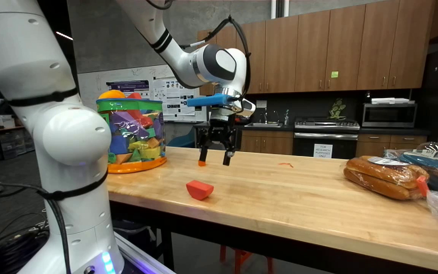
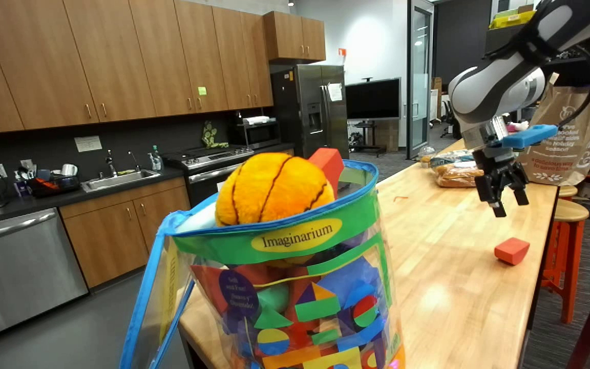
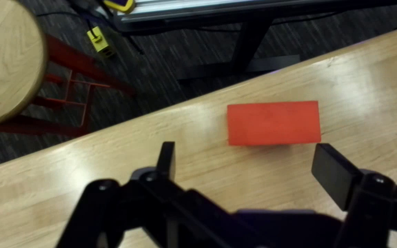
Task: Pick up the semi circle block and place it the bag
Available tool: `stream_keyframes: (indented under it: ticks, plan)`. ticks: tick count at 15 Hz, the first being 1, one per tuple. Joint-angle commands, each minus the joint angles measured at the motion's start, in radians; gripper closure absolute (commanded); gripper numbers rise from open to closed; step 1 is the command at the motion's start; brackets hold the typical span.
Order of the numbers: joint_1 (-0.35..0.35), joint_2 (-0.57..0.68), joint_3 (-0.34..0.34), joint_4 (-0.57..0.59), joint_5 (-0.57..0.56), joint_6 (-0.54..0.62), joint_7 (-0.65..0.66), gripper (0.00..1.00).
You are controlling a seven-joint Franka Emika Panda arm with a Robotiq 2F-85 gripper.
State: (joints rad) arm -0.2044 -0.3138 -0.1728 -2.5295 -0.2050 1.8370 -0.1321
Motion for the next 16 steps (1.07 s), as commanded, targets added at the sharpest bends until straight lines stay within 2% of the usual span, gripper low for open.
stream_keyframes:
  ticks: [1,6,12,16]
  plan:
    - [0.020,-0.048,-0.003,-0.105,0.072,-0.036,0.016,0.00]
    - [0.047,-0.054,0.002,-0.189,0.168,-0.122,0.001,0.00]
    - [0.071,-0.021,0.023,-0.171,0.321,-0.066,0.061,0.00]
    - [0.112,0.034,0.047,-0.162,0.368,-0.068,0.027,0.00]
